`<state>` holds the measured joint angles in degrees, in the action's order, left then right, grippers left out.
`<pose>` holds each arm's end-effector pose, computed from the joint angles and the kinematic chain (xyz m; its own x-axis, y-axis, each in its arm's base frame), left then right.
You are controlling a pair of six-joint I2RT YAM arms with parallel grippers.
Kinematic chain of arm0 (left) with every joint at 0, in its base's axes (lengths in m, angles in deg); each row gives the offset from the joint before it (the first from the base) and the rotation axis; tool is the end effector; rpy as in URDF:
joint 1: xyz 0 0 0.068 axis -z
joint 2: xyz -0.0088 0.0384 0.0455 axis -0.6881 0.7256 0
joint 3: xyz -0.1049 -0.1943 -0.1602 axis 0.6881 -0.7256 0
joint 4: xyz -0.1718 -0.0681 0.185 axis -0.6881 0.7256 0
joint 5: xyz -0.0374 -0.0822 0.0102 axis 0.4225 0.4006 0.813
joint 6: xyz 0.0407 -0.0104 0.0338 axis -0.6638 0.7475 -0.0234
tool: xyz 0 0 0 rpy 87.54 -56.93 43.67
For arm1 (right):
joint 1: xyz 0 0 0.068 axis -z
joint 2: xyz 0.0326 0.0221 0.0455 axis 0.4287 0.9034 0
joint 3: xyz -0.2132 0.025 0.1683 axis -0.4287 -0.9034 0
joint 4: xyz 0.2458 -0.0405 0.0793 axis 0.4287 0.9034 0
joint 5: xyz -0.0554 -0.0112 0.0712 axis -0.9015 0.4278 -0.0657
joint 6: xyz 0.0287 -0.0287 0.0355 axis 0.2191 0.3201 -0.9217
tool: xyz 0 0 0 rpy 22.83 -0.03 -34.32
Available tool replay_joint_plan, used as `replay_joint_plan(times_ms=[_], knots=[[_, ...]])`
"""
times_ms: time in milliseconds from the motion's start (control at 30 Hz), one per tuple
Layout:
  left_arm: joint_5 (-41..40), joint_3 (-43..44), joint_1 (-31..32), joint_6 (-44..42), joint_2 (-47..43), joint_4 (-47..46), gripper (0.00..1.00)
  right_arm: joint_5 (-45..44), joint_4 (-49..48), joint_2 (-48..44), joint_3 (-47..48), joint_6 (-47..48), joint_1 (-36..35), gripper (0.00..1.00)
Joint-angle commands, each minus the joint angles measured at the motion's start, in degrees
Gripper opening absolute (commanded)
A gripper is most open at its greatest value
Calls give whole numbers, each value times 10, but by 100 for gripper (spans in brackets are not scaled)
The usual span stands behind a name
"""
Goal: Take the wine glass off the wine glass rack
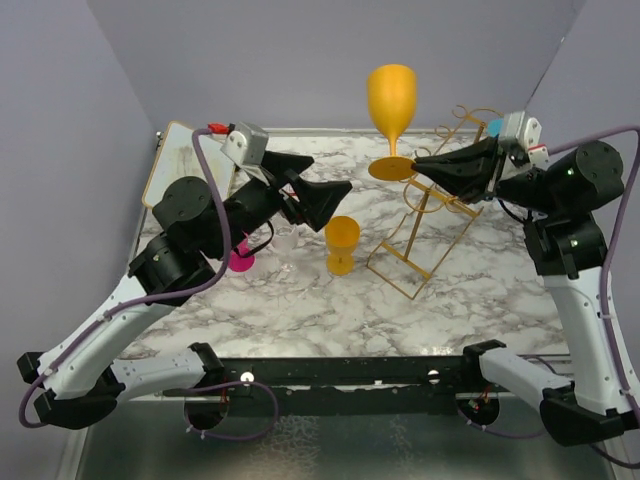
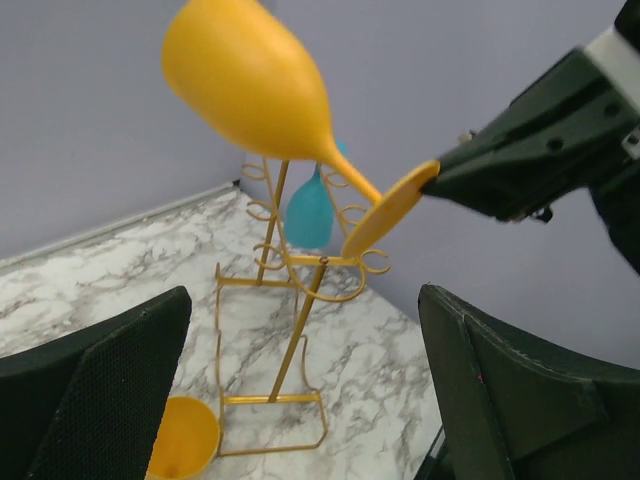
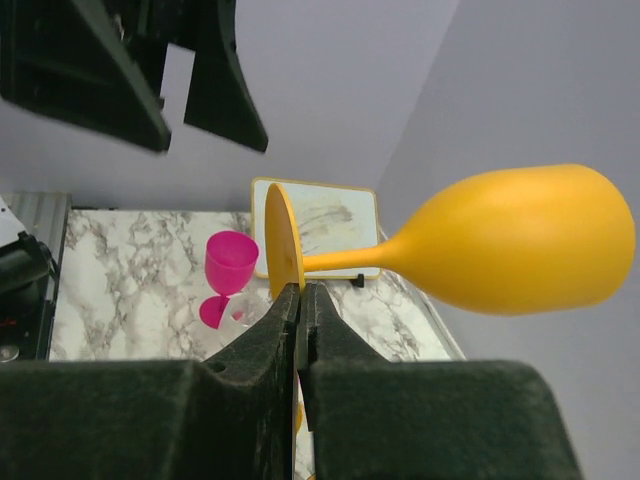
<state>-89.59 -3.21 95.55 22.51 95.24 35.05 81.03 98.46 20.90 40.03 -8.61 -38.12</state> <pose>0.1211 -0.1534 0.5002 -0.1533 -0.3586 -0.9208 0.7618 0.5506 -0.3413 0.1688 0.0694 0.5197 0.2603 0.0489 -0.9643 -0.9159 0.3287 -0.2306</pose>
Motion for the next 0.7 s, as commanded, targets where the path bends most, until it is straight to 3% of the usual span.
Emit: replay_joint_plan(times_ms=[0, 200, 367, 667], knots=[[7, 81, -4, 58, 17, 26, 99, -33, 11, -55, -32, 69, -7, 2], [99, 259, -23, 140, 129, 127, 99, -45, 15, -96, -61, 97, -25, 2], [212, 400, -82, 216, 229, 201, 98, -66, 34, -119, -63, 128, -54, 2], [368, 316, -151, 355, 246, 96, 93, -106, 63, -146, -64, 167, -113, 2]])
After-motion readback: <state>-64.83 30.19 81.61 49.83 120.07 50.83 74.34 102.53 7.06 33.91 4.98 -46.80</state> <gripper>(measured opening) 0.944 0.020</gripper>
